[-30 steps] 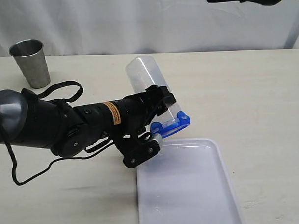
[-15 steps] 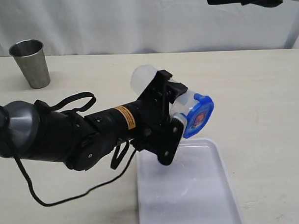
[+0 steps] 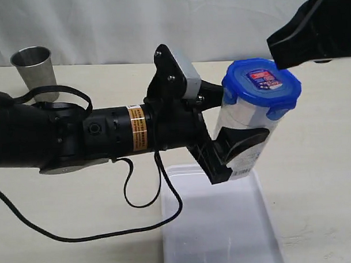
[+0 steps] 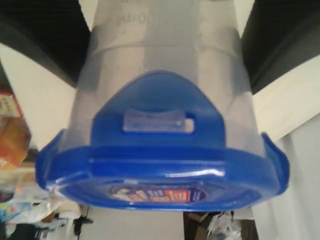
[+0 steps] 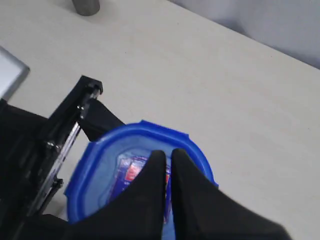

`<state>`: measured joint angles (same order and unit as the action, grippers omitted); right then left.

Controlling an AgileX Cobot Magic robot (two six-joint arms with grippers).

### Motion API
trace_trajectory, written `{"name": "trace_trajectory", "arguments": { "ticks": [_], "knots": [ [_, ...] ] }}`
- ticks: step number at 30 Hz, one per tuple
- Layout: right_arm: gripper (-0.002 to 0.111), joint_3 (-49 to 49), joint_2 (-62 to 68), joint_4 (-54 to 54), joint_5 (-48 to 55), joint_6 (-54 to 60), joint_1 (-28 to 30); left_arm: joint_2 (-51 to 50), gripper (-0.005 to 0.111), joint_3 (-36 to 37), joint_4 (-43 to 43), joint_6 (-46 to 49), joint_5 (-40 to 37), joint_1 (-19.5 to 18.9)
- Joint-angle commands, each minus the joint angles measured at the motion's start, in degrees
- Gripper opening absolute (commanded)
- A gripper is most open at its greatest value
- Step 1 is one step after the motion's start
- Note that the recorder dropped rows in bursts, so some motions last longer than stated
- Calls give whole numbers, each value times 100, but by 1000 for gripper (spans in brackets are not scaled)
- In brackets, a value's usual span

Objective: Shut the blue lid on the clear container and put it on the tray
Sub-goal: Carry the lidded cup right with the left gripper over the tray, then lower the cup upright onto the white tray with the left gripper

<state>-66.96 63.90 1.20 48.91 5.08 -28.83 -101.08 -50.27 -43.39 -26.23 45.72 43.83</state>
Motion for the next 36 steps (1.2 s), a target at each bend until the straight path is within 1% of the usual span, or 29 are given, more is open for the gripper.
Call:
{"name": "trace_trajectory", "arguments": {
  "ticks": [1,2,5,7,8,12,15,21,36],
  "knots": [
    [5,113,-34,-43,35,-25,0,-393,0,81,-182,10,1434,-119],
    [5,113,-34,-43,49,-25,0,-662,0,90,-182,304,1629,-127],
    [5,113,-34,-43,61,-25,0,-1042,0,90,-23,692,1912,-149],
    [5,113,-34,-43,61,-25,0,-1249,0,90,-23,871,2339,-266],
    [5,113,-34,-43,61,-25,0,-1336,0,90,-47,871,2424,-334],
    [5,113,-34,-18,51,-25,0,-1610,0,90,-362,676,2424,-668],
    [5,113,-34,-6,27,-25,0,-1821,0,90,-827,674,2424,-790],
    [5,113,-34,4,27,-25,0,-2035,0,90,-843,992,2424,-803],
    [5,113,-34,4,16,-25,0,-2202,0,90,-805,1142,2424,-814]
  ]
}}
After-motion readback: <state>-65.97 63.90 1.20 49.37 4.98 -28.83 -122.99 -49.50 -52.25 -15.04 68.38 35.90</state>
